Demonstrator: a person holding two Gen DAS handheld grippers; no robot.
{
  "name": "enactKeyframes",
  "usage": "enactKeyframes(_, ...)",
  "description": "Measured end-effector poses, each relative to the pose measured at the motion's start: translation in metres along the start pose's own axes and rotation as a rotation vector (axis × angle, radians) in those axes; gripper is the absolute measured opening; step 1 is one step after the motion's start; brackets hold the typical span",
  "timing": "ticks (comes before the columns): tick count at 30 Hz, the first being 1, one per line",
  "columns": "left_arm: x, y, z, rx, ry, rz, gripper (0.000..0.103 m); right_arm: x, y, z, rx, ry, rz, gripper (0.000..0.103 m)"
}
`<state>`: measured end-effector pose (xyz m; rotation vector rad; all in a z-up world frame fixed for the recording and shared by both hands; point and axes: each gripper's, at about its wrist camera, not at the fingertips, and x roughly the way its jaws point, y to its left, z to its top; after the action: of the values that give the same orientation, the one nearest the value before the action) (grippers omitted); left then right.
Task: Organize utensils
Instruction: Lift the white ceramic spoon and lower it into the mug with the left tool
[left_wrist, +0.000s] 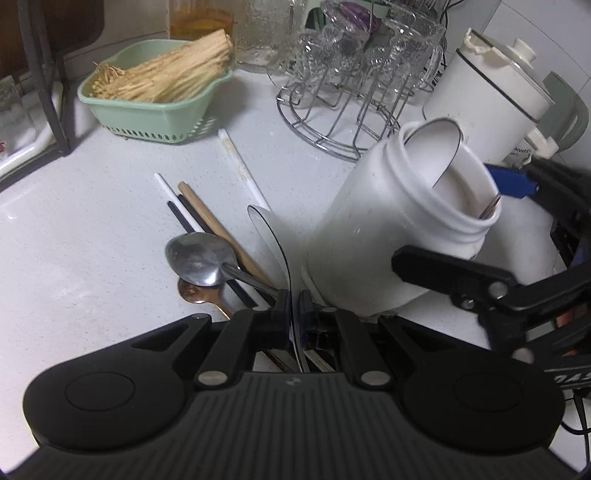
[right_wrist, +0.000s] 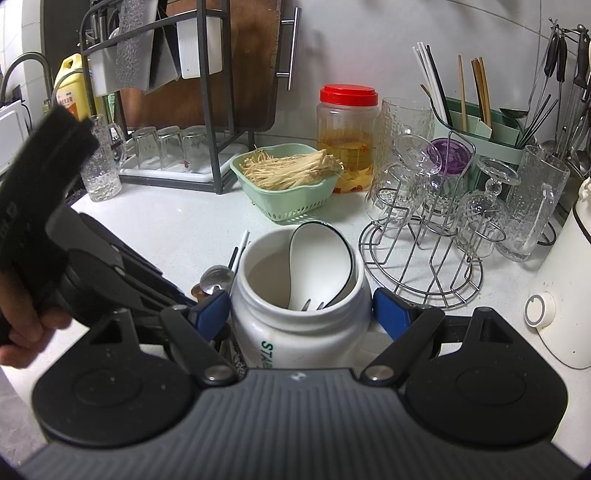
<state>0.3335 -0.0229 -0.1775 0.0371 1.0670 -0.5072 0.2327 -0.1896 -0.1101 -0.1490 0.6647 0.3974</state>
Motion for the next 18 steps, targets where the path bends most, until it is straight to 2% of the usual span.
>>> enactKeyframes(8, -0.021, 0.005, 0.015, -0.082, 0.026, -0.016, 0.005, 0.002, 0.0, 0.003, -0.029, 0.012, 0.018, 0.087)
enactKeyframes(18, -0.084, -0.006, 0.044, -0.171, 0.073, -0.129, 0.005, 0.001, -0.003, 0.002, -0.048, 0.005, 0.047, 0.087)
